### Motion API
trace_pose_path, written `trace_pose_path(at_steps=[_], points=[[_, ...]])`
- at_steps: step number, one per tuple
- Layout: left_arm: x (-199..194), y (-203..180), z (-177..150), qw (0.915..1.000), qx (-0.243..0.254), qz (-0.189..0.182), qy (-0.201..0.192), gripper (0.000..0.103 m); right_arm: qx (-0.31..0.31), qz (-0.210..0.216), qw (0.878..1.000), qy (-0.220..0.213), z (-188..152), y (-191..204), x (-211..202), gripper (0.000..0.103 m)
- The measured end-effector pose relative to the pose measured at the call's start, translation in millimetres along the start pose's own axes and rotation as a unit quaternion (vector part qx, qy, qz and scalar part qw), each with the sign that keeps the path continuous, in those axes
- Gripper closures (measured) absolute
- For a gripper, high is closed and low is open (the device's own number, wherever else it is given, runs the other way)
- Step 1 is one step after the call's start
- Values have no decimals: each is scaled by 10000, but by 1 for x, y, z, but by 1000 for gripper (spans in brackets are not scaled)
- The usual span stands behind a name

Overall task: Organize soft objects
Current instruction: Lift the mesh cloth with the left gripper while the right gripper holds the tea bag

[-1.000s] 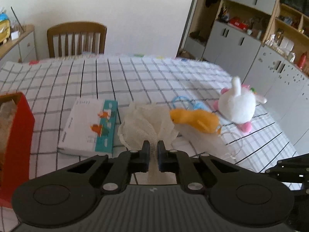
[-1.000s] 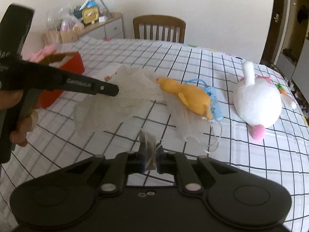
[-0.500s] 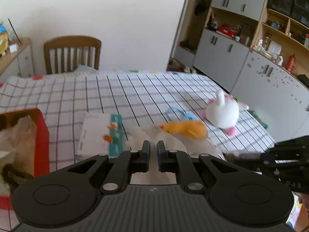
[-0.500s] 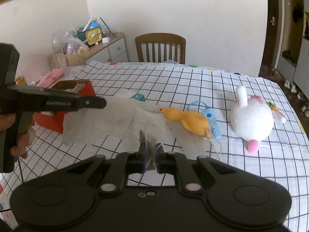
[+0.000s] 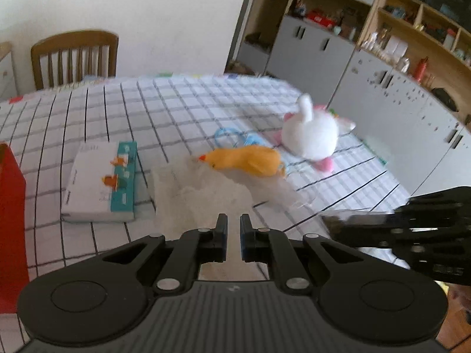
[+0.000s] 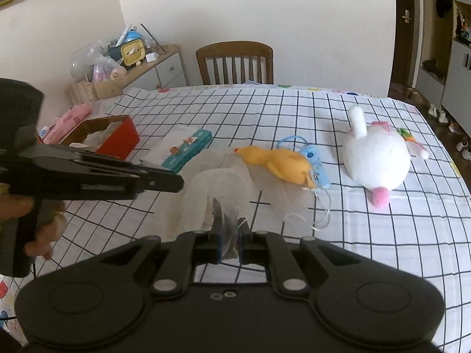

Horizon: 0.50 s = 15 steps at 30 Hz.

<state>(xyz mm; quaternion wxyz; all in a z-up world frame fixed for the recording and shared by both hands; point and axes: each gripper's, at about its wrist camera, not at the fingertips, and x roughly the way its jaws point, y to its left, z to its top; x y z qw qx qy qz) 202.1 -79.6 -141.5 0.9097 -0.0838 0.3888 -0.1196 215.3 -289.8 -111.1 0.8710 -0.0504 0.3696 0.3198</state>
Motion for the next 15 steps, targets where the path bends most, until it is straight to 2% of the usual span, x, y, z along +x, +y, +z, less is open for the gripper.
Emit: trace_pose_path(at_steps=[10,15], points=[[10,2,3,9996,-249,162,-9,94,124,-22,9999,34,-12,-17,-5,94],[15,2,6,9994,-266,226,-21,87,153,-5,9999,44,-13,-24,-5,94]])
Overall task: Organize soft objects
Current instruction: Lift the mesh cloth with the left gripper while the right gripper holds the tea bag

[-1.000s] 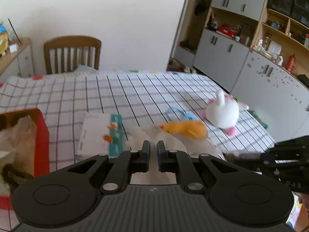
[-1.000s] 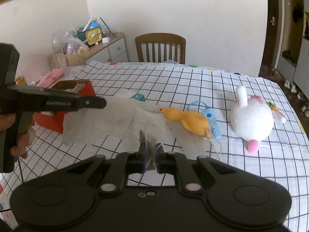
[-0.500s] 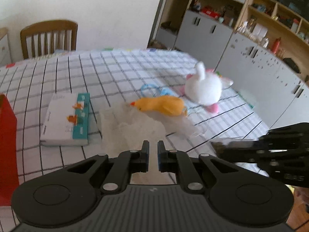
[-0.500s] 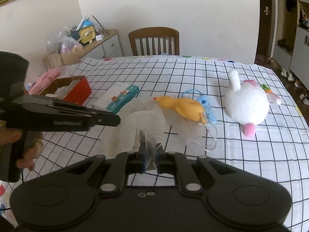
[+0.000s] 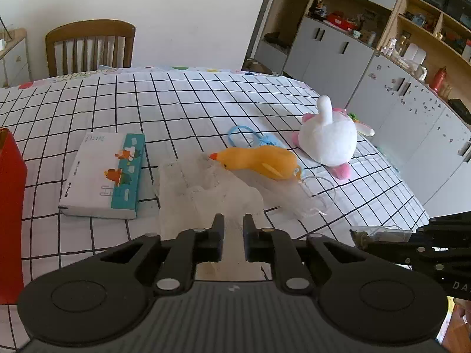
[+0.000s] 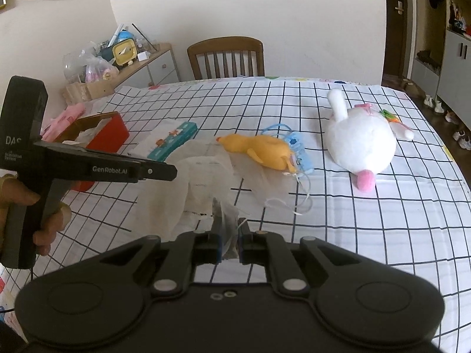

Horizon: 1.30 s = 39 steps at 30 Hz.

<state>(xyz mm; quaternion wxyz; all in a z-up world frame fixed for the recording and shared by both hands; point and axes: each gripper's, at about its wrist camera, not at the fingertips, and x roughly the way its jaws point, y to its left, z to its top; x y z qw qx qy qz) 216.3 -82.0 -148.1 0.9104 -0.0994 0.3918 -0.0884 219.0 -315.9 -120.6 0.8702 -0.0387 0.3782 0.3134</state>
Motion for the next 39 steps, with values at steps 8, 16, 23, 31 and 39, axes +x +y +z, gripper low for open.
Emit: trace_pose_path(at_steps=[8,16,23,31,39], points=[[3,0,2,9998,-22,181,-79,14,-26,58,10000,10,2,-4,4,94],[41,3,8,9978,-490,348,277,11,-49,98,9999,101,2,-8,10,94],[68,-15,9,9970,-59,599,483,11,-63,98,9998,173,0,-11,15,94],[73,-18,6,9952,207,847,454,13,-95,135,9995,285,-2,-10,22,94],[69,-11,9,9943,245,964,371,59,-114,125,9994,315,0,-7,24,94]])
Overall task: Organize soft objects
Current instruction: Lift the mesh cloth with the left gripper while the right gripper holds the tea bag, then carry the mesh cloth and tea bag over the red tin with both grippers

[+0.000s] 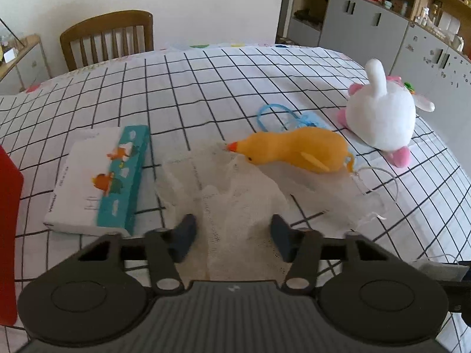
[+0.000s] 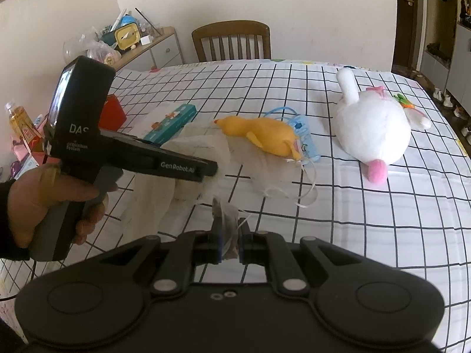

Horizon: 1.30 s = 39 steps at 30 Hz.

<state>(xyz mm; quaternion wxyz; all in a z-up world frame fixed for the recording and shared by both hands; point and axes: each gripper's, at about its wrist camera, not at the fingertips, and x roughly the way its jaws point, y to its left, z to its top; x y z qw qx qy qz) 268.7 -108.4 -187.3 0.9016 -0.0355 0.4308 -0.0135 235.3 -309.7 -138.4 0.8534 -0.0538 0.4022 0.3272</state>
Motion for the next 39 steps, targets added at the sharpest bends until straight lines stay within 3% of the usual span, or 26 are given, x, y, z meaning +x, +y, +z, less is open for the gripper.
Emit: trace_pose_path(at_steps=[1,8,23,39], points=[[0,2,0,10000,-8,-18,2,69,-2,-5,10000,-4,0,1,0,94],[-9,15,1,9998,-86,-94,-164,90,-27,-51,10000,-47,2,4,-2,94],[-78,48,11,9923,-401,-376,-1111,95,-1,-76,9994,-332,11,17,-15,94],[-158,107,2,9903,-684,-273,-1177,95,-363,433,9959,-700,56,79,-18,94]])
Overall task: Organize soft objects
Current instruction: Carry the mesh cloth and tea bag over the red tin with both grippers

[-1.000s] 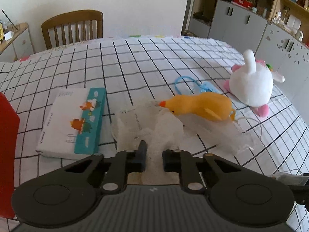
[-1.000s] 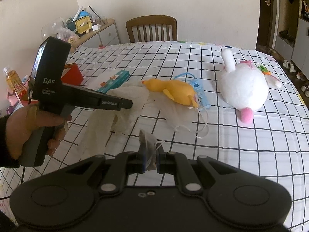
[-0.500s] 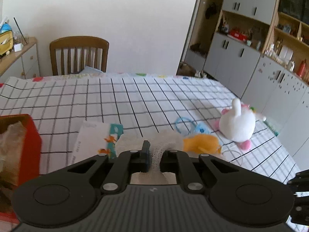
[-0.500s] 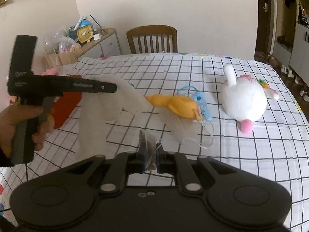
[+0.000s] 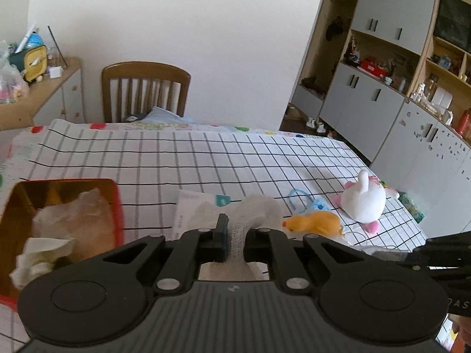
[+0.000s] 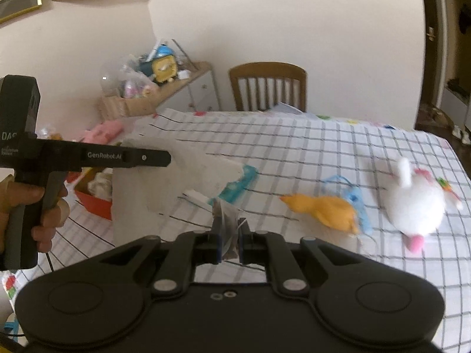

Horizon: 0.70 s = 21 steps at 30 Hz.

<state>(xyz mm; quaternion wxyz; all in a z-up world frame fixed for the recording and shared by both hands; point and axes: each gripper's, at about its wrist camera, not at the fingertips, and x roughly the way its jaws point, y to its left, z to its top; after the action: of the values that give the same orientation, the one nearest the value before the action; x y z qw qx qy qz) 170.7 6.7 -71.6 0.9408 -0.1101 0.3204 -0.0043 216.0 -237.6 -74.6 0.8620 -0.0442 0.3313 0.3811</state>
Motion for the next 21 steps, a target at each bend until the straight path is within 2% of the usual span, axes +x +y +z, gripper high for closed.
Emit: trace_pose_path(at_steps=[10,21], points=[[-39,46,8,9994,-179,261,-122,95,-345,401,9985,-116,34,51,25,94],[-64,111,16,9962,-369,741,-254,95,-637,751,9950,-164,64,103,62,94]])
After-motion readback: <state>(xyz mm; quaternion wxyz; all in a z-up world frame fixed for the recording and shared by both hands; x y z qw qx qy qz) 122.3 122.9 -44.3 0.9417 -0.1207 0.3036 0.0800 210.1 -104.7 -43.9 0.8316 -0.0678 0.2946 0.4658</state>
